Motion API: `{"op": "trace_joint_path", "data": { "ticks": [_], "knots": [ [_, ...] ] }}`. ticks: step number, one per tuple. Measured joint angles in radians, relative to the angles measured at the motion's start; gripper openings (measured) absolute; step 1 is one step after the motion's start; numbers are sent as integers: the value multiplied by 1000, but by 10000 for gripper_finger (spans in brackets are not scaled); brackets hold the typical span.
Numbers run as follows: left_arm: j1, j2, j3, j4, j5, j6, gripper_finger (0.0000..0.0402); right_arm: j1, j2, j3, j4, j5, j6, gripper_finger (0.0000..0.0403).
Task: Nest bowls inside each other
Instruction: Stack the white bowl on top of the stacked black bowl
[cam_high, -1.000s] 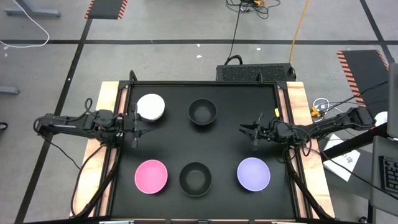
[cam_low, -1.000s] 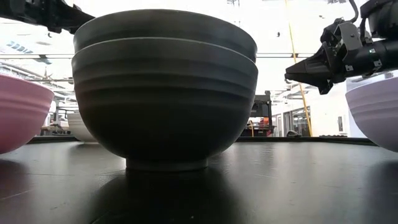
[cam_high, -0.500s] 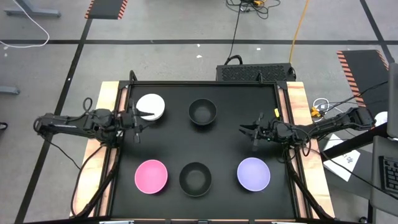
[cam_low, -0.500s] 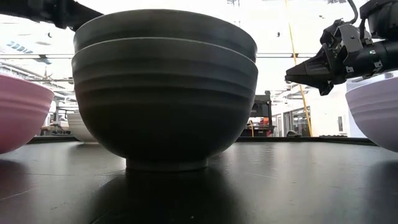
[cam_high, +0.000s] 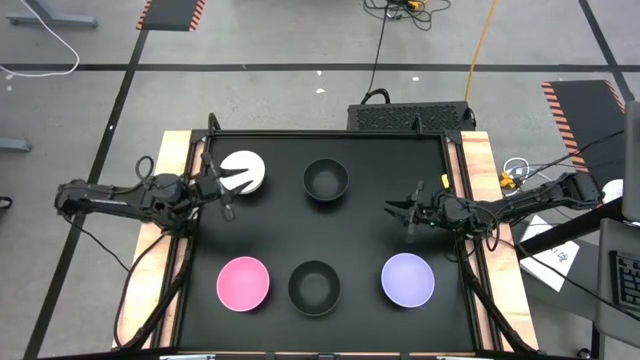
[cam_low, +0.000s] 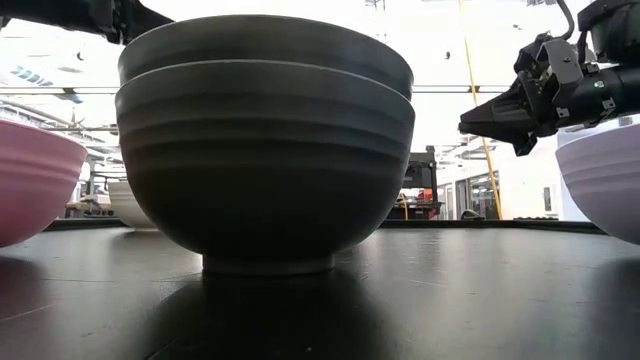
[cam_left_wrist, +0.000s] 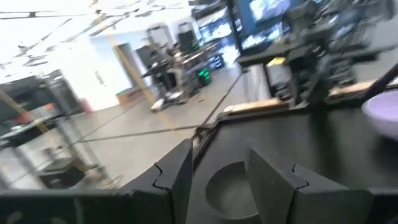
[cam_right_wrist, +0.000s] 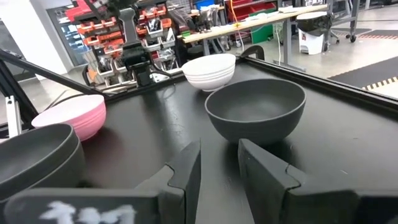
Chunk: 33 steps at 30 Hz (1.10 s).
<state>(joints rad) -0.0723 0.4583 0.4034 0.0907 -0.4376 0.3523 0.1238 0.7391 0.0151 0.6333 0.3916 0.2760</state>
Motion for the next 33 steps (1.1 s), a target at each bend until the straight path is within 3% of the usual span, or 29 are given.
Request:
{"op": "trace_joint_path", "data": {
  "ticks": [5,10,13,22,29,33],
  "knots": [
    [0,7,0,-11,70,-12,147,0,2,0,-2,0,0,98],
    [1,54,1,-17,-72,-46,147,0,2,0,-2,0,0,98],
    [20,103,14,-59,-90,-46,147,0,2,0,-2,0,0,98],
    [199,310,149,-66,156,-104,168,0,2,0,38,0,0,98],
    [363,462,217,-71,341,-121,239,0,2,0,26,-1,25,98],
    [431,499,226,-82,367,-130,285,2,2,0,5,-3,42,98]
  ]
}}
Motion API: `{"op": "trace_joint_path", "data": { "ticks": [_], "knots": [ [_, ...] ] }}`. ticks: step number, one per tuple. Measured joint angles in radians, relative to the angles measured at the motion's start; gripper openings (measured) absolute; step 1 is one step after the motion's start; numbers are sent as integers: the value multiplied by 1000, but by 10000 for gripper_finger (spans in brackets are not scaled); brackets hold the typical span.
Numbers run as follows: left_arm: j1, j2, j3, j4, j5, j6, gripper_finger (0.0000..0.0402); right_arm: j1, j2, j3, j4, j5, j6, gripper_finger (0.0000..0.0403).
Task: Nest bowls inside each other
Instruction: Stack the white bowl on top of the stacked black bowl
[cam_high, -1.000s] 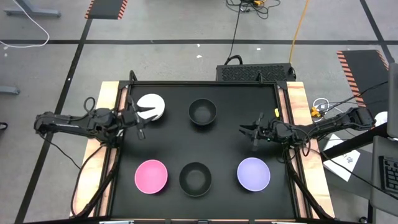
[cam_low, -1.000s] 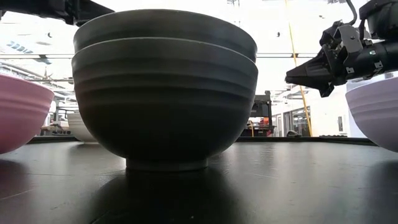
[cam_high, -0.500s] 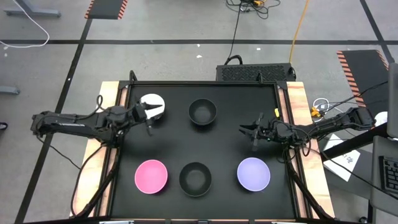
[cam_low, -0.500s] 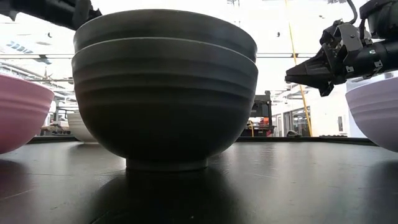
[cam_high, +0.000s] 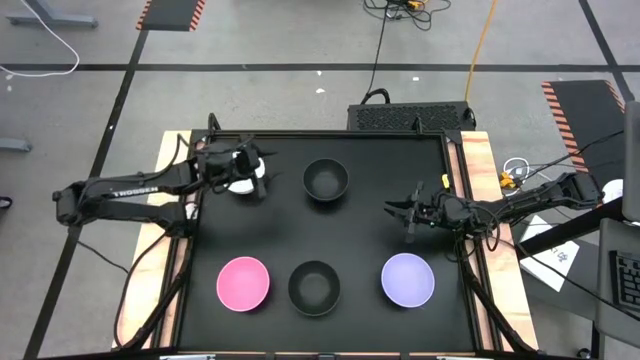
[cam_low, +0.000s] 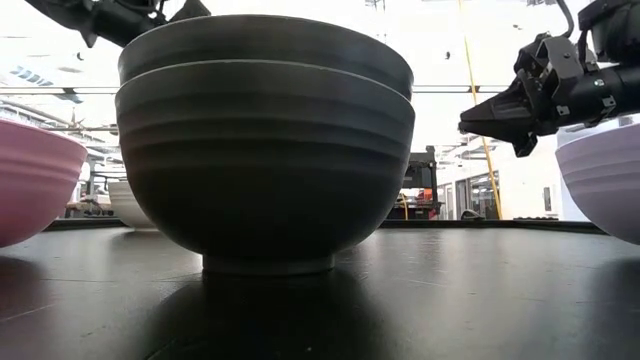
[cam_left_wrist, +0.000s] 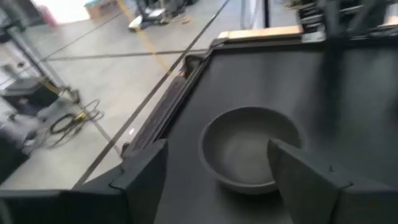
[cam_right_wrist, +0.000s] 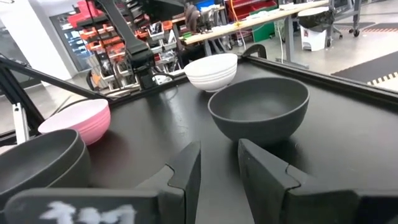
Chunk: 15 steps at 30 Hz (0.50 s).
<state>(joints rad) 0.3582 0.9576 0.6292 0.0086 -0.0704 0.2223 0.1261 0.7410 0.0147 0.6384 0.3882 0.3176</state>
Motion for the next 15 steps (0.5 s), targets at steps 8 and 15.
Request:
{"op": "trace_joint_path", "data": {
  "ticks": [8,15],
  "knots": [
    [116,-13,1,-94,20,-59,344,0,0,0,-16,0,11,98],
    [234,-57,1,-261,18,-135,349,0,0,-1,-18,0,11,98]
  ]
}}
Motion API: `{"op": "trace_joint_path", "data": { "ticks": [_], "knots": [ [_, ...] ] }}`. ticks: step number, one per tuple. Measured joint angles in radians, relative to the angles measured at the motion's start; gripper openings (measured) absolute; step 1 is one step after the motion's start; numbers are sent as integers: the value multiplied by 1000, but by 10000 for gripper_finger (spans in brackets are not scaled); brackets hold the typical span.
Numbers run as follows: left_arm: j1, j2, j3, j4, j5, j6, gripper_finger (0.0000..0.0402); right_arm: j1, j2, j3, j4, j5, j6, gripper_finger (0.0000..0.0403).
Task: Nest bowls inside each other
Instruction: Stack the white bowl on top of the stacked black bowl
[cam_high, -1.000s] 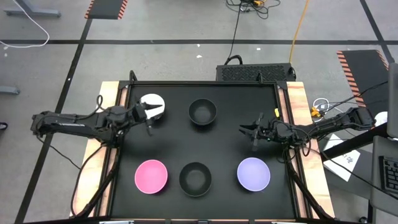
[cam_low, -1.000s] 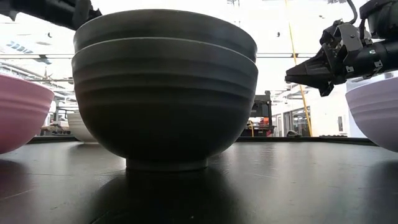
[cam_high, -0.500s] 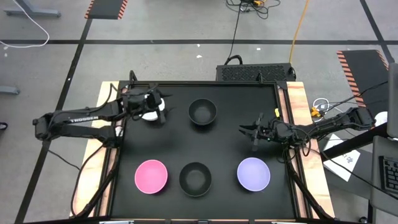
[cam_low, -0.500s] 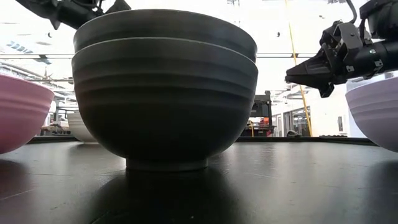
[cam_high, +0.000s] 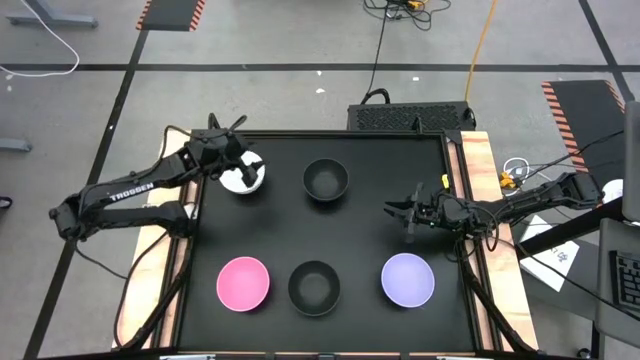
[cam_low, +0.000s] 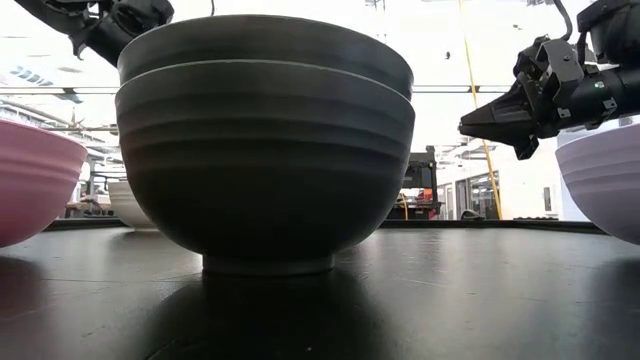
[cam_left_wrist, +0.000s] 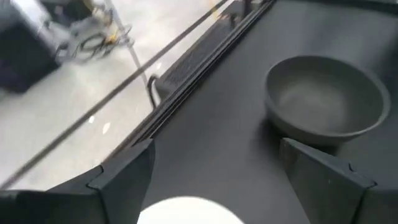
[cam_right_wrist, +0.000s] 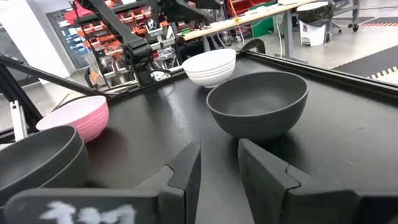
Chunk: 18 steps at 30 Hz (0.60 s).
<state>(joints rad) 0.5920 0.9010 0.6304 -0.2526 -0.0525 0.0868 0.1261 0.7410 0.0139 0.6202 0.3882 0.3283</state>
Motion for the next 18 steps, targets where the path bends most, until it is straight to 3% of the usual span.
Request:
{"op": "trace_joint_path", "data": {
  "ticks": [5,18],
  "knots": [
    [44,-6,0,-110,-3,-48,349,0,0,0,-4,0,-2,98],
    [188,-5,0,-238,-144,-131,349,0,0,0,-4,0,-3,98]
  ]
}}
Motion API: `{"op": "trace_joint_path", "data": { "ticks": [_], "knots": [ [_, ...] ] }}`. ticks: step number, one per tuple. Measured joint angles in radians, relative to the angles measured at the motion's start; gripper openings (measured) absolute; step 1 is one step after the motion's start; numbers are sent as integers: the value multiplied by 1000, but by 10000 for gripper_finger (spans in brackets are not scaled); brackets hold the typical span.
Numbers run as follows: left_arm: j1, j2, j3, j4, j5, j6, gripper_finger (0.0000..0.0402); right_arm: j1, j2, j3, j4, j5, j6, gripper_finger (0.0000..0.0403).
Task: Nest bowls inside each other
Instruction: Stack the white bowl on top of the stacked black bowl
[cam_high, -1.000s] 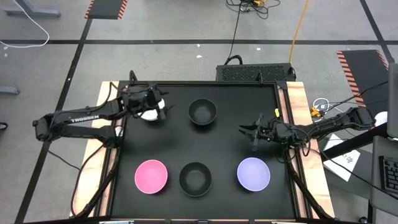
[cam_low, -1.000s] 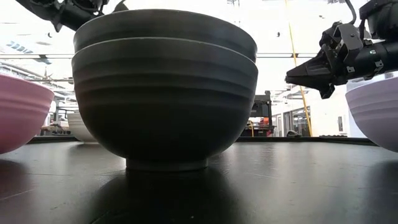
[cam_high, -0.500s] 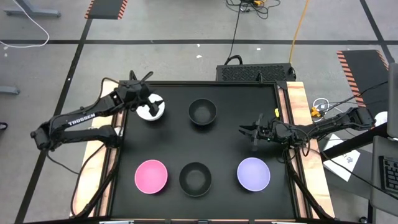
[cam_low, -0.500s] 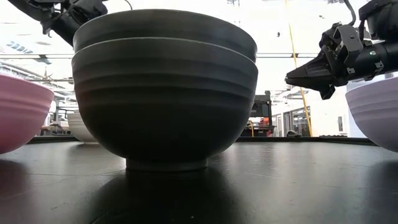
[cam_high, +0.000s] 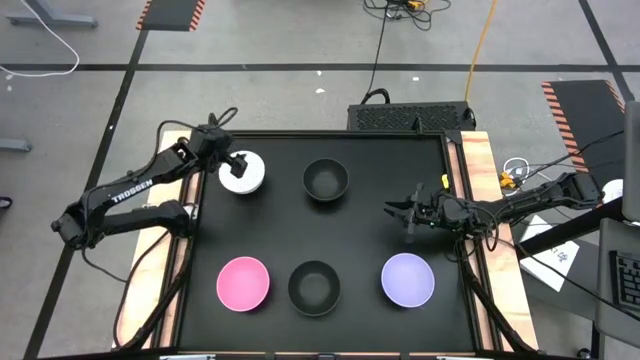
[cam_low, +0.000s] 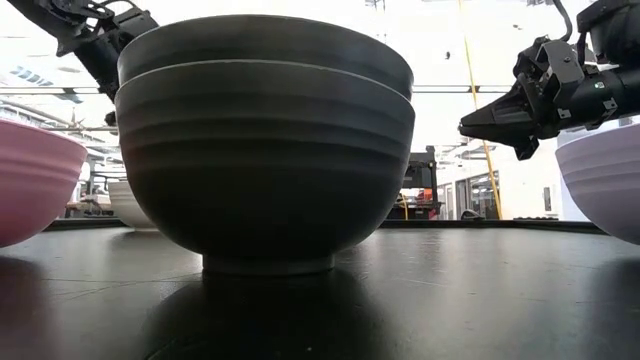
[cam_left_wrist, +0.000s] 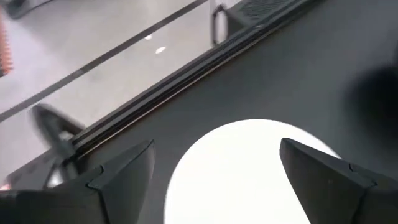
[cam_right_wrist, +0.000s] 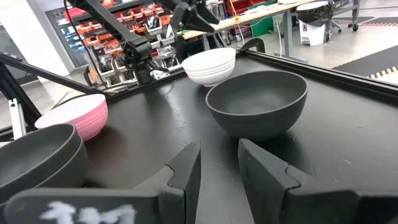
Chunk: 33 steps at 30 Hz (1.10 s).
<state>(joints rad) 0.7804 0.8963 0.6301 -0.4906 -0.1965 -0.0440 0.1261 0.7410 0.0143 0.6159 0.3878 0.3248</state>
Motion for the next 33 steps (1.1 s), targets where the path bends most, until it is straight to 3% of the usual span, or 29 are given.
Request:
{"op": "trace_joint_path", "data": {
  "ticks": [10,23,33],
  "knots": [
    [23,8,0,-79,-29,-65,349,0,0,0,0,0,0,98],
    [24,253,0,-29,13,-39,349,0,0,0,1,0,3,98],
    [65,288,0,-1,14,-7,349,0,0,0,0,0,1,98]
  ]
}}
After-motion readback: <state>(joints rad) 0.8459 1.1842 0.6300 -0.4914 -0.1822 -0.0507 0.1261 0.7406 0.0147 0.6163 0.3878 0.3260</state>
